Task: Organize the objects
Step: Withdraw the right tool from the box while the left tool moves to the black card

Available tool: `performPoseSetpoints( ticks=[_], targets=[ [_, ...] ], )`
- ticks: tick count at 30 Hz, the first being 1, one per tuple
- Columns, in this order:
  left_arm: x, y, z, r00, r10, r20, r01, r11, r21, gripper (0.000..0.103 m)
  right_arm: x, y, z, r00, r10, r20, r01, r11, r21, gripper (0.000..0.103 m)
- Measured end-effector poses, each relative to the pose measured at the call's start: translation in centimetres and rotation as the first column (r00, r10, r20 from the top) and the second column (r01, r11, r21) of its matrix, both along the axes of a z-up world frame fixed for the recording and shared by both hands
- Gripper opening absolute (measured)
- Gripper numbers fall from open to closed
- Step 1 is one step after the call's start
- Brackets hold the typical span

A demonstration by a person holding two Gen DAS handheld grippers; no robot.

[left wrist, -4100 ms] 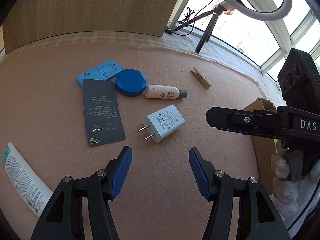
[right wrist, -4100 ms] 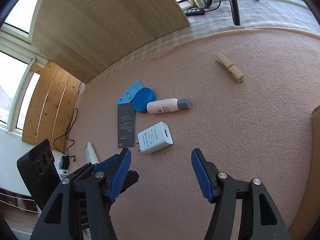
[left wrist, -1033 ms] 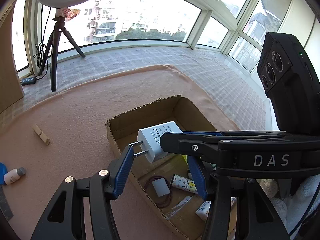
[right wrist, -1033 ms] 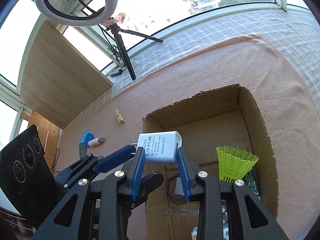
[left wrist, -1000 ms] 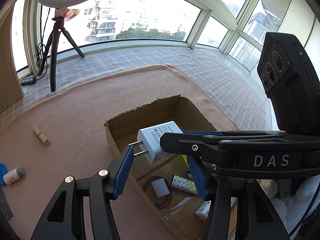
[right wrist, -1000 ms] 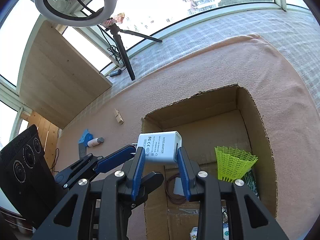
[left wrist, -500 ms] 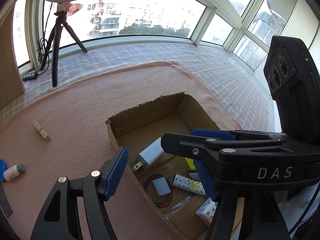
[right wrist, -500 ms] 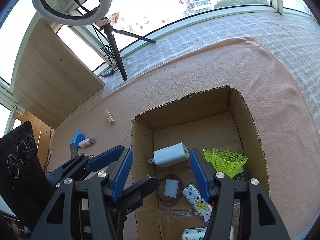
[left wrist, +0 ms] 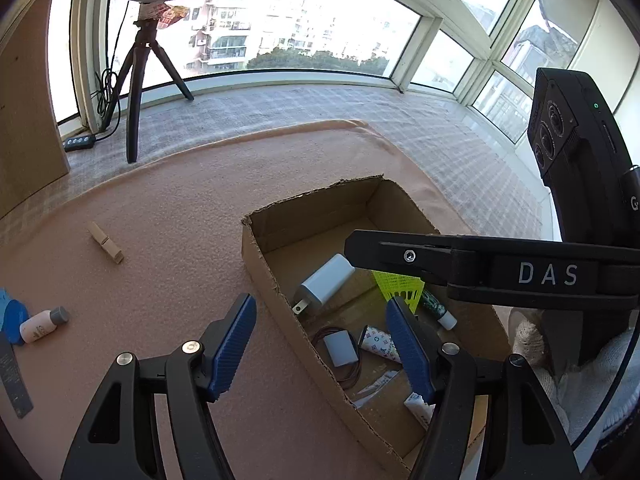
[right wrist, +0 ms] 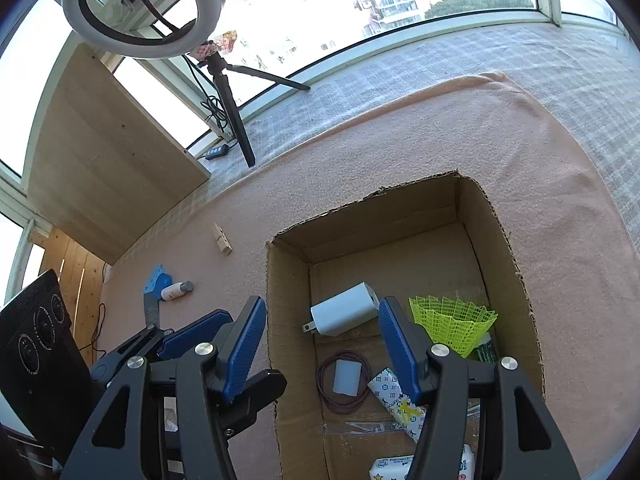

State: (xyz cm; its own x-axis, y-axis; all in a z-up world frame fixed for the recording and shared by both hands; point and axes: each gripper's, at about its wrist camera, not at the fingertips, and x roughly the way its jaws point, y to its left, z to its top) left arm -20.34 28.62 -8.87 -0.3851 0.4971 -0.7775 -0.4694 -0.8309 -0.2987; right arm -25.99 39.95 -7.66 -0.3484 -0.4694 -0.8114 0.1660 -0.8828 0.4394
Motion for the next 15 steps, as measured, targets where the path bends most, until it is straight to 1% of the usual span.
performPoseSetpoints(
  ticks=[4, 9, 13, 15],
  targets=[
    [0.6, -2.5, -0.1, 0.999, 0.046, 0.016, -0.046, 0.999, -0.001, 0.071, 0.1, -1.4, 0.1, 1.000, 0.021, -0.007, -0.021, 1.000, -0.002, 0.055],
    [1.7, -6.5, -0.7, 0.994, 0.107, 0.030, -0.107, 0.994, -0.020, 0.071, 0.3, -4.1, 0.2, 0.998, 0.066, -0.012, -0.066, 0.998, 0.005, 0.055],
    [2.7, -10.0, -1.1, 0.985, 0.168, 0.042, -0.167, 0.986, -0.024, 0.071, 0.3, -7.0, 0.1, 0.993, 0.114, -0.010, -0.114, 0.993, 0.012, 0.055],
    [3.1, -11.9, -1.4, 0.978, 0.205, 0.045, -0.203, 0.978, -0.037, 0.071, 0.2, -8.7, 0.2, 0.990, 0.142, -0.008, -0.142, 0.990, 0.017, 0.055]
  ],
)
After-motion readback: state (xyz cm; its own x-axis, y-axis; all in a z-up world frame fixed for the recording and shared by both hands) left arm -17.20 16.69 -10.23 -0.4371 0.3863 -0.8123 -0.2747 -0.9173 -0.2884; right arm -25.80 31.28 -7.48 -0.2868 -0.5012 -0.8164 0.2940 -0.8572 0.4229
